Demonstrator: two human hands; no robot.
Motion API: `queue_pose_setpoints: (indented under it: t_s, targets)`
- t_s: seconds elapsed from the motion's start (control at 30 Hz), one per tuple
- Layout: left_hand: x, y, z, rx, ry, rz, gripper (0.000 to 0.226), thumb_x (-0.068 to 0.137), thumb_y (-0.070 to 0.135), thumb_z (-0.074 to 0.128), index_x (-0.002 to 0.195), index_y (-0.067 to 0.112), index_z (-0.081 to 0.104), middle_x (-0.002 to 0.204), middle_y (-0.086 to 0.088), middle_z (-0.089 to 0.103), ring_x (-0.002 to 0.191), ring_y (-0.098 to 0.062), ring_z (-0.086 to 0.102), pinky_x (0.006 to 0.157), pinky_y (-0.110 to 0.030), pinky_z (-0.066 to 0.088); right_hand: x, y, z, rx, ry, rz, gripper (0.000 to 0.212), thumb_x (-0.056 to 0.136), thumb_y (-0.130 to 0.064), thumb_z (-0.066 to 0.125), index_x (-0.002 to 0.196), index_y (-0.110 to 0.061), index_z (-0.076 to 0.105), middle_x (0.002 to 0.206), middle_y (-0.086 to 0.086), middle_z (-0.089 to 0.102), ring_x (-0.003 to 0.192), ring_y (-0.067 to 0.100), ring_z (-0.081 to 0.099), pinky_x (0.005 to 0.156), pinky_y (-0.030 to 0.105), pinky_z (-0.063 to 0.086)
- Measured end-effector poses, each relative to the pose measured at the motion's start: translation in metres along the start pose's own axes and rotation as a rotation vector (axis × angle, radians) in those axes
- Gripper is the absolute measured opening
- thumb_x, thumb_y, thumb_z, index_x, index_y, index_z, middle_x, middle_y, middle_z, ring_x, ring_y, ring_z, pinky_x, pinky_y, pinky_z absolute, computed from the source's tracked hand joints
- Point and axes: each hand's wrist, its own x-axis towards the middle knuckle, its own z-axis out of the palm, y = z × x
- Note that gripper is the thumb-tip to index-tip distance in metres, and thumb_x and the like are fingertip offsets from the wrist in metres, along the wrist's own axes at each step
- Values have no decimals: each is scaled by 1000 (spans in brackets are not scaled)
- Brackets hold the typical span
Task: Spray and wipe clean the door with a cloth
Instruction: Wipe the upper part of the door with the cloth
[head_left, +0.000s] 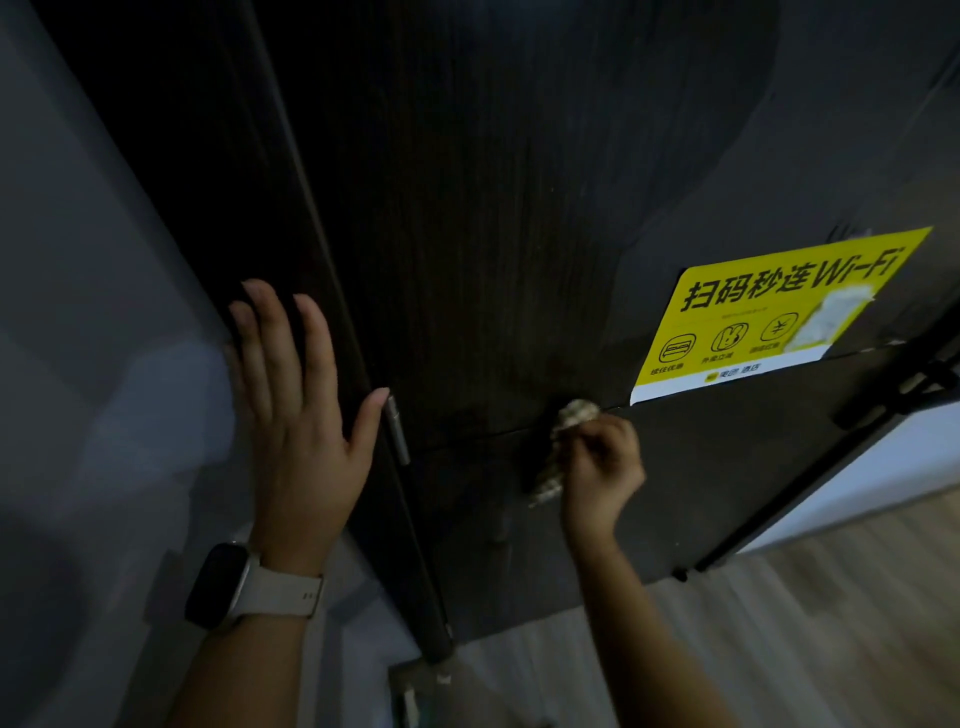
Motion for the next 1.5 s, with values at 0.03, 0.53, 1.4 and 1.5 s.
queue_pose_setpoints:
  t_s: [0.03, 0.53, 1.4, 1.5]
  targets:
    - [-2, -1, 1, -10, 3, -1, 87, 93, 33, 60, 152, 4, 4, 155, -23, -6, 146, -19, -21, 121, -49, 0, 12, 2, -9, -18, 51, 41, 21, 69, 15, 62, 71, -6, 65, 80, 6, 60, 76, 6, 58, 71, 32, 47]
    - [-8, -9, 8, -39, 18, 41, 94, 92, 30, 61, 154, 19, -9, 160, 1, -18, 148, -21, -17, 120, -52, 7, -37, -105, 61, 280, -150, -111, 28, 85, 5, 69, 95, -20, 61, 95, 4, 62, 90, 18, 63, 79, 29, 51]
    - [8, 69, 10, -88, 3, 97, 78, 91, 32, 58, 153, 23, 13, 162, 0, -9, 150, -25, -8, 119, -50, -9, 80, -107, -7, 83, -93, -252, 22, 79, 1, 68, 82, -20, 63, 82, -3, 56, 81, 0, 55, 70, 24, 46]
    - [37, 100, 16, -72, -6, 185, 77, 92, 30, 60, 154, 23, 14, 161, -5, -5, 150, -24, -8, 120, -47, -10, 114, -124, -13, 98, -49, -340, 17, 82, 2, 70, 82, -14, 65, 85, 2, 59, 82, 5, 57, 73, 21, 45]
